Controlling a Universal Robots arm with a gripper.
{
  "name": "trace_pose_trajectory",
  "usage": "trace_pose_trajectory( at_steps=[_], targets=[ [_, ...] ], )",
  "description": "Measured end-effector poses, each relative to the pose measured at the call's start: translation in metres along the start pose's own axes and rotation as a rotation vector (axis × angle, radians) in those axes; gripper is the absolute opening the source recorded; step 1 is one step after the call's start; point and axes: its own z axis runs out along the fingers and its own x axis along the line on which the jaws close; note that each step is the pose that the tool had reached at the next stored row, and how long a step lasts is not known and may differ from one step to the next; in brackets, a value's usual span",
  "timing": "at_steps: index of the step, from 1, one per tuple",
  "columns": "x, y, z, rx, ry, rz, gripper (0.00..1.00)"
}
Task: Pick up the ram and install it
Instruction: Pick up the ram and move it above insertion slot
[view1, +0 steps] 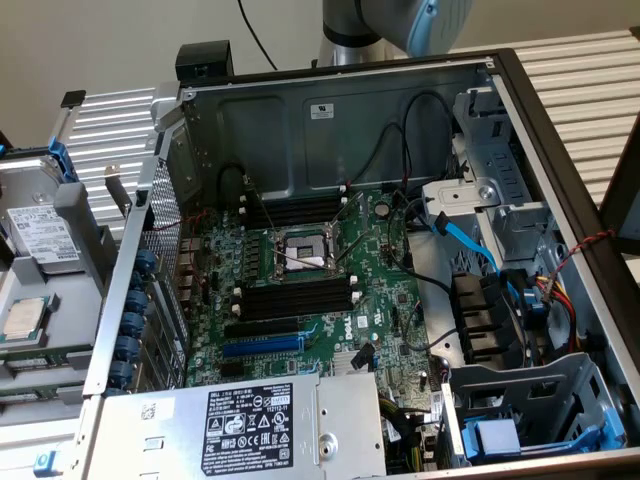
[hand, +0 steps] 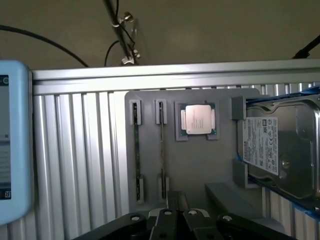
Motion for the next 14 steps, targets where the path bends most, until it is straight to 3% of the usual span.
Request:
trace_pose_trajectory(
  at_steps=[6,14],
  targets=[
    [0.007,0.0003,0.0105,-0.0052,0.0004,0.0,0.11],
    [0.009,0.0005,0.0249,-0.0057,0.0006,0.0,0.11]
  ],
)
